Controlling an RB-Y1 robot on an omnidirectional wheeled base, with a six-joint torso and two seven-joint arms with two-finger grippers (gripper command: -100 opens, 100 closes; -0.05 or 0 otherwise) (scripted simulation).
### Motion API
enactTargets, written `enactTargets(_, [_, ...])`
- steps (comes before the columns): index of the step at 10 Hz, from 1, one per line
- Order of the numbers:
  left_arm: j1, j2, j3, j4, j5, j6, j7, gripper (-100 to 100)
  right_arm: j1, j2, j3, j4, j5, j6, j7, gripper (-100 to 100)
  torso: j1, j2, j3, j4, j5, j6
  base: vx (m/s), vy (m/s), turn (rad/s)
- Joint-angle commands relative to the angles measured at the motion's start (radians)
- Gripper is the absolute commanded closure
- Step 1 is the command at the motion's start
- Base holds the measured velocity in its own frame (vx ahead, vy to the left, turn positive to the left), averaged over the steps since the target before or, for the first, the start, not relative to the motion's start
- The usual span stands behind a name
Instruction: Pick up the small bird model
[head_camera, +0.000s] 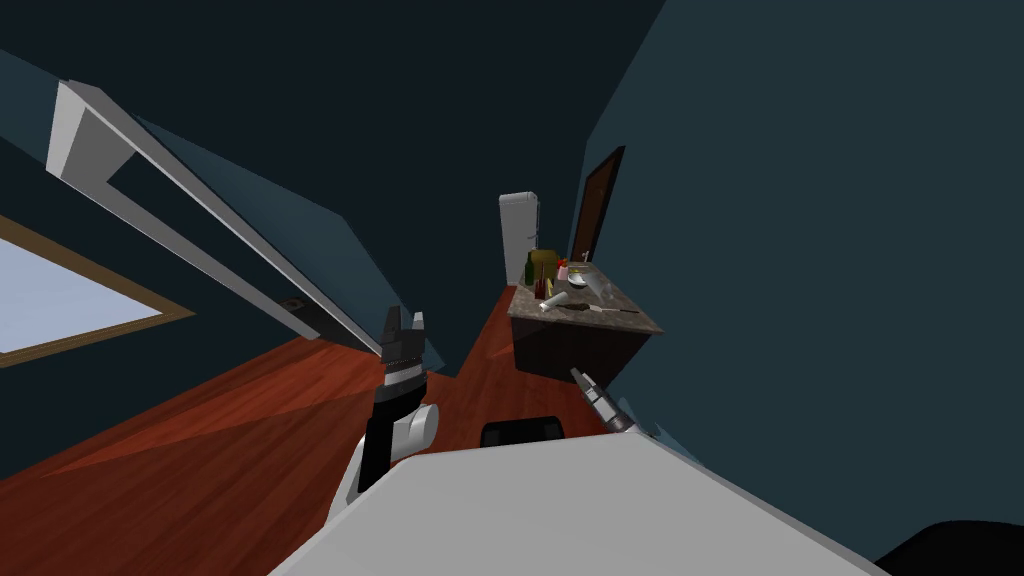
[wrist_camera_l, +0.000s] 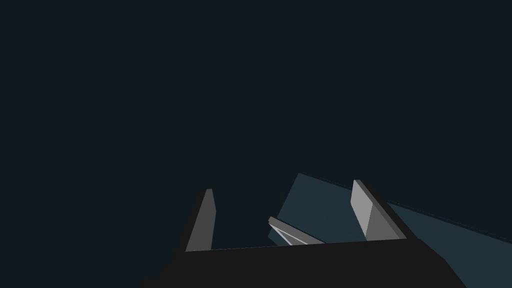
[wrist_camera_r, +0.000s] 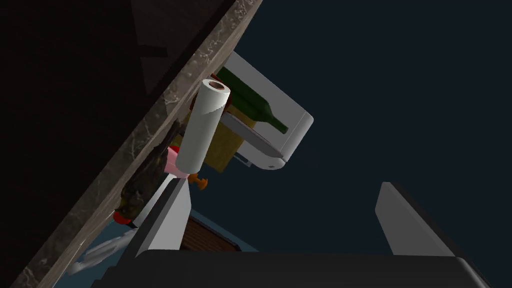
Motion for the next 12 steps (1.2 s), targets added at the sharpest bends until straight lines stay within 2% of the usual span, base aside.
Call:
enactTargets(1, [0.0,0.0,0.0,0.0,0.0,0.0,0.0,0,0.038,-0.05,0.016,0.05,0.038,-0.014,0.019,-100,0.0,0.0,0.0,0.0,0.0,0.0,-0.02,0.051,0.013])
enactTargets(3, [0.0,0.0,0.0,0.0,0.0,0.0,0.0,0,0.038,-0.055,0.016,0.081,0.038,-0.014,0.019,-100,0.0,-0.001,0.0,0.0,0.0,0.0,-0.014,0.031,-0.001])
enactTargets(4, [0.0,0.0,0.0,0.0,0.0,0.0,0.0,0,0.065,-0.099,0.033,0.124,0.071,-0.015,0.034,-100,-0.001,-0.002,-0.001,0.0,0.0,0.0,-0.007,0.037,0.032])
enactTargets(5, [0.0,0.0,0.0,0.0,0.0,0.0,0.0,0,0.065,-0.107,0.033,0.139,0.071,-0.015,0.034,-100,0.0,-0.002,-0.001,0.0,0.0,0.0,-0.007,0.038,0.004])
enactTargets(6, [0.0,0.0,0.0,0.0,0.0,0.0,0.0,0,0.09,-0.147,0.05,0.162,0.103,-0.017,0.05,-100,0.0,-0.002,-0.001,0.0,0.0,0.0,-0.013,0.048,0.03])
enactTargets(7, [0.0,0.0,0.0,0.0,0.0,0.0,0.0,0,0.09,-0.162,0.05,0.192,0.103,-0.017,0.05,-100,0.0,-0.001,-0.001,0.0,0.0,0.0,-0.008,0.048,0.01])
enactTargets(8, [0.0,0.0,0.0,0.0,0.0,0.0,0.0,0,0.09,-0.162,0.05,0.198,0.103,-0.017,0.05,-100,0.0,-0.002,-0.001,0.0,0.0,0.0,0.001,0.022,0.001])
enactTargets(9, [0.0,0.0,0.0,0.0,0.0,0.0,0.0,0,0.114,-0.208,0.067,0.24,0.134,-0.019,0.066,-100,-0.001,-0.002,-0.001,0.0,0.0,0.0,0.004,0.034,0.048])
enactTargets(10, [0.0,0.0,0.0,0.0,0.0,0.0,0.0,0,0.114,-0.219,0.067,0.257,0.134,-0.019,0.066,-100,-0.001,-0.003,-0.001,-0.001,0.0,0.0,0.003,0.039,0.018])
enactTargets(11, [0.0,0.0,0.0,0.0,0.0,0.0,0.0,0,0.135,-0.259,0.084,0.288,0.164,-0.022,0.081,-100,0.0,-0.003,-0.001,0.0,0.0,0.0,0.011,0.062,0.057])
enactTargets(12, [0.0,0.0,0.0,0.0,0.0,0.0,0.0,0,0.135,-0.275,0.084,0.322,0.164,-0.022,0.081,-100,0.001,-0.003,-0.002,-0.001,0.0,0.0,0.014,0.048,0.018])
